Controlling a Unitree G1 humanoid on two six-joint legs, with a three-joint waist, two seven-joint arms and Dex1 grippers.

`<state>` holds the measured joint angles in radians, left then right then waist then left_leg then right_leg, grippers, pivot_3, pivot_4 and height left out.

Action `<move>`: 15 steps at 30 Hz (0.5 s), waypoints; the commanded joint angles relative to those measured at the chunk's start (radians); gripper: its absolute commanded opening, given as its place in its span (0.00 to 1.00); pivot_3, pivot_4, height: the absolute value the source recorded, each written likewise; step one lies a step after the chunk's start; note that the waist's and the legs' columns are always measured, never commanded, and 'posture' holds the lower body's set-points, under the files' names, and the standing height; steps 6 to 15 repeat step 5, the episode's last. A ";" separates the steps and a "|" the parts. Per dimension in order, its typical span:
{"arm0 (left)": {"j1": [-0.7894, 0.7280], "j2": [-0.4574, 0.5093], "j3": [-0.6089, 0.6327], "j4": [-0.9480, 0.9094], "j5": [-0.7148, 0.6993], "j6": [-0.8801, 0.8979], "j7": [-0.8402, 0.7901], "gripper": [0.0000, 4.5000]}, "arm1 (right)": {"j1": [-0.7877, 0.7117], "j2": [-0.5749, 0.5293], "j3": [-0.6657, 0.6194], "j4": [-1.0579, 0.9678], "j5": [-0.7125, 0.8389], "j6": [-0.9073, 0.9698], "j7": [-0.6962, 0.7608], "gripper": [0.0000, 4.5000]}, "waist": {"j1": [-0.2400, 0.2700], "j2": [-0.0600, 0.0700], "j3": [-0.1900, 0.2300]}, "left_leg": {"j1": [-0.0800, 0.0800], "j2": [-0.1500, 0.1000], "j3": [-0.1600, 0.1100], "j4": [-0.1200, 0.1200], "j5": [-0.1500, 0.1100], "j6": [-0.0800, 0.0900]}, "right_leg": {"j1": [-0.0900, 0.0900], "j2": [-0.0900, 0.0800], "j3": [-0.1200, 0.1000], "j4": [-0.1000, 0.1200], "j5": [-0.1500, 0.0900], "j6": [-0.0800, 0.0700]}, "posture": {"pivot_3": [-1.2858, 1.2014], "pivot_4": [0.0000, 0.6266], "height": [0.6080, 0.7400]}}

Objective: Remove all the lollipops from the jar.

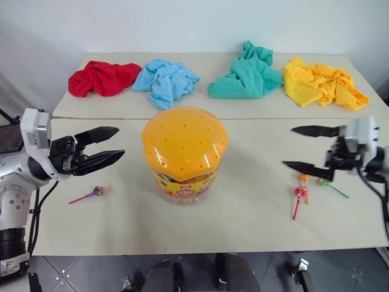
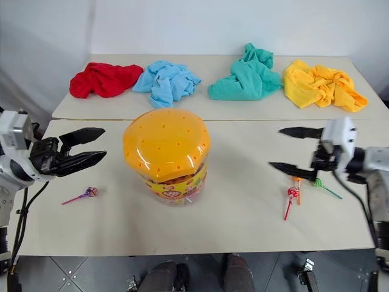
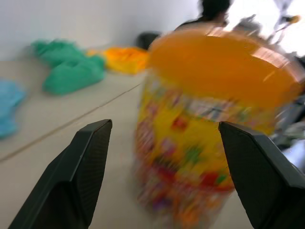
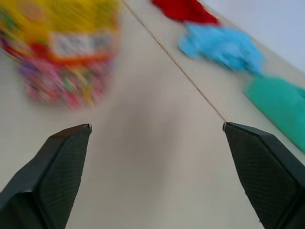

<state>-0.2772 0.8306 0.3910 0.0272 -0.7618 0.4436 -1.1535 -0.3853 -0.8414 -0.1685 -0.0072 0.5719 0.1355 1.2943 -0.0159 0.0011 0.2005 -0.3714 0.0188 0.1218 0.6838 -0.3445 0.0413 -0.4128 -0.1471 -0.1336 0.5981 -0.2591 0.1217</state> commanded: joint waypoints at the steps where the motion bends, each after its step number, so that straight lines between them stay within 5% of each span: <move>1: 0.048 -0.020 -0.041 0.000 0.140 -0.116 0.053 0.84 | -0.017 0.072 0.065 -0.061 -0.021 -0.011 -0.030 0.99 | 0.008 0.000 0.000 | 0.000 -0.001 0.000 0.000 0.000 0.000 | 0.000 0.000 0.000 0.000 0.000 0.000 | 0.52 0.24 1.00; 5: 0.092 -0.102 -0.071 -0.077 0.257 -0.217 0.197 0.84 | 0.003 0.164 0.124 -0.015 -0.118 -0.117 -0.070 0.99 | 0.019 0.000 0.000 | -0.001 -0.003 0.001 0.000 -0.001 0.002 | -0.001 -0.002 0.000 -0.001 0.000 0.000 | 0.52 0.24 1.00; 15: 0.092 -0.102 -0.071 -0.077 0.257 -0.217 0.197 0.84 | 0.003 0.164 0.124 -0.015 -0.118 -0.117 -0.070 0.99 | 0.019 0.000 0.000 | -0.001 -0.003 0.001 0.000 -0.001 0.002 | -0.001 -0.002 0.000 -0.001 0.000 0.000 | 0.52 0.24 1.00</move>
